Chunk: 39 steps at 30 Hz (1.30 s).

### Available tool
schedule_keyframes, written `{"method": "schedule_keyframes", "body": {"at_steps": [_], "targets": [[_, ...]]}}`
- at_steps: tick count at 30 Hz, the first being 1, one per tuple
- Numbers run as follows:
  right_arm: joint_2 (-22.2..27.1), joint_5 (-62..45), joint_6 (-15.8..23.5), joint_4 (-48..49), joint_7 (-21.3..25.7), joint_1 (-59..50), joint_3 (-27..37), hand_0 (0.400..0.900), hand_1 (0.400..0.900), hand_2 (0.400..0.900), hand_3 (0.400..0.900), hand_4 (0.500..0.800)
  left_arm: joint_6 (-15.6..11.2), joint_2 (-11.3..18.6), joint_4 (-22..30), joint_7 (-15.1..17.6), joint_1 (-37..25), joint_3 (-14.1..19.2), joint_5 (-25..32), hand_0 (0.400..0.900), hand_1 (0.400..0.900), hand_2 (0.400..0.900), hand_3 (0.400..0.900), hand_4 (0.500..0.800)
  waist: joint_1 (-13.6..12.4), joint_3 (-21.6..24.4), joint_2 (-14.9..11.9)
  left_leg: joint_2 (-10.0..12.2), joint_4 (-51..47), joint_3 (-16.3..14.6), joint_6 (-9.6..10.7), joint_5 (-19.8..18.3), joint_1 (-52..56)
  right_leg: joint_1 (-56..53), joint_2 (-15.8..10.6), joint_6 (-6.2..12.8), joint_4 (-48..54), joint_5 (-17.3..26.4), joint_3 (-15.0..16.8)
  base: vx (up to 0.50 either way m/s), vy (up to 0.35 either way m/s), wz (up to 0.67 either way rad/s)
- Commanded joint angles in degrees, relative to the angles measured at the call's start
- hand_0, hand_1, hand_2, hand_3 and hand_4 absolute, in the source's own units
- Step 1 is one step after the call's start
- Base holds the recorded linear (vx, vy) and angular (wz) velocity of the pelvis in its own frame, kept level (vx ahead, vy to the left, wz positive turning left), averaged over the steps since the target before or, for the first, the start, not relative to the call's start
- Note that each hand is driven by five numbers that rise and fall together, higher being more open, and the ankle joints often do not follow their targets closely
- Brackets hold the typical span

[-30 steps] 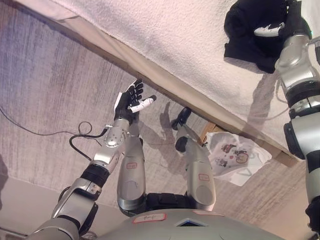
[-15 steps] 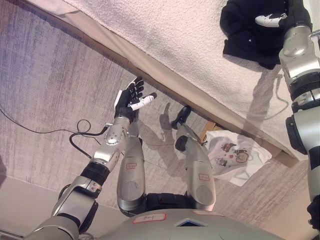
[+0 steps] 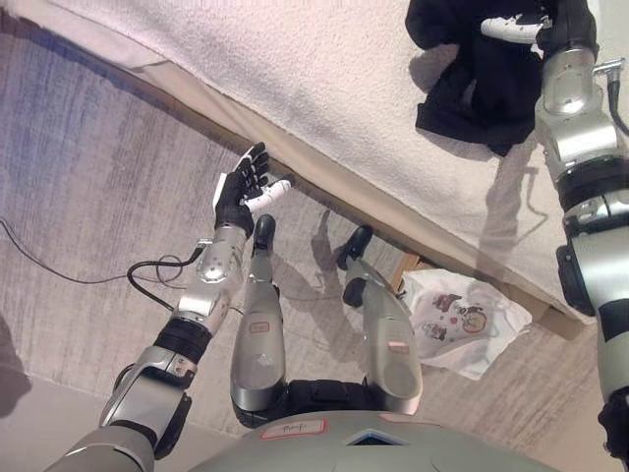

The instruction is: Put the clothes on the bed into the basket.

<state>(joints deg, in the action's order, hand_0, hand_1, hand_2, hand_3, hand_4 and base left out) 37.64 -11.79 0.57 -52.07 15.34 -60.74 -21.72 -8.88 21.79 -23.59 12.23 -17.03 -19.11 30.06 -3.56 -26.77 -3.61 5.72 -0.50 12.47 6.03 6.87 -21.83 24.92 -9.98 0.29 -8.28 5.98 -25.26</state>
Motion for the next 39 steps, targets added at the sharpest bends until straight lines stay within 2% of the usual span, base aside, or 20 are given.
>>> {"method": "schedule_keyframes", "body": {"at_steps": [1,4,6,9,16,22,28,39], "targets": [[1.87,2.28,5.36,10.45,5.92,8.29,4.75,0.4,0.4,0.4,0.4,0.5,-3.58,-0.58,5.15,0.84,4.49,1.13,-3.15,0.9,0.9,0.9,0.9,0.8,2.42,8.08,0.57,2.35,-3.05,-7.11,-1.04,-6.74,12.26,-1.3,-4.07,8.8,-3.97,-0.95,4.43,0.04,0.124,-0.16],[0.19,5.9,5.72,21.15,5.59,20.62,10.96,0.4,0.4,0.4,0.4,0.5,-3.6,-0.72,5.31,0.92,6.15,2.79,-5.05,0.9,0.9,0.9,0.9,0.8,3.7,10.11,1.17,1.29,-3.69,-8.05,-1.74,-7.25,14.62,-4.6,-4.71,9.52,-1.99,-0.17,4.7,0.03,0.107,-0.14],[-2.74,7.93,6.29,27.22,5.6,29.16,15.06,0.4,0.4,0.4,0.4,0.5,-3.42,-1.83,5.37,0.58,7.42,3.66,-4.88,0.9,0.9,0.9,0.9,0.8,4.61,11.53,1.43,0.48,-4.31,-8.65,-2.18,-7.5,16.17,-6.88,-5.22,10.15,-0.42,0.91,4.68,0.01,0.093,-0.1],[-4.14,10.84,6.58,34.03,4.63,37.85,19.94,0.4,0.4,0.4,0.4,0.5,-3.04,-2.07,6.01,-1.73,10.07,4.49,-5.51,0.9,0.9,0.9,0.9,0.8,5.74,13.75,1.42,-0.76,-4.5,-9.87,-2.79,-8.13,17.78,-9.88,-5.66,10.96,2.98,3.1,5.16,-0.02,0.086,-0.16],[-6.58,15.55,6.5,41.82,3.03,51.88,30.68,0.4,0.4,0.4,0.4,0.5,-1.85,-2.22,6.9,-5.83,14.78,7.03,-8.55,0.9,0.9,0.9,0.9,0.8,8.48,18.61,0.59,-3.71,-4.5,-14.98,-4.56,-10.56,21.36,-12.42,-7.15,12.92,8.33,8.67,7.46,-0.04,0.092,-0.4],[-8.03,16.22,5.79,41.49,1.68,57.54,34.22,0.4,0.4,0.4,0.4,0.5,-1.66,-2.07,7.28,-6.97,15.73,8.66,-9.54,0.9,0.9,0.9,0.9,0.8,9.63,19.93,-0.15,-4.8,-4.5,-17.8,-5.61,-11.71,23.44,-12.45,-7.8,13.57,8.84,10.07,9.83,-0.04,0.066,-0.36],[-9.62,15.85,4.98,35.56,0.76,63.16,37.11,0.4,0.4,0.4,0.4,0.5,-1.37,-2.07,7.12,-8.69,16.45,9.61,-10.72,0.9,0.9,0.9,0.9,0.8,12.29,20.06,-0.51,-6.03,-4.5,-20.72,-6.93,-13.3,26.33,-12.21,-8.53,14.52,8.17,12.5,13.34,-0.02,0.056,-0.32],[-12.75,12.18,4.58,27.2,-0.56,69.35,40.64,0.4,0.4,0.4,0.4,0.5,-1.02,-2.43,6.72,-10.85,19.14,11.17,-11.28,0.9,0.9,0.9,0.9,0.8,14.97,19.67,-0.05,-6.33,-4.45,-23.82,-7.84,-15.32,30.01,-12.39,-7.51,14.52,7.79,13.35,18.46,0.01,0.035,-0.27]]}}
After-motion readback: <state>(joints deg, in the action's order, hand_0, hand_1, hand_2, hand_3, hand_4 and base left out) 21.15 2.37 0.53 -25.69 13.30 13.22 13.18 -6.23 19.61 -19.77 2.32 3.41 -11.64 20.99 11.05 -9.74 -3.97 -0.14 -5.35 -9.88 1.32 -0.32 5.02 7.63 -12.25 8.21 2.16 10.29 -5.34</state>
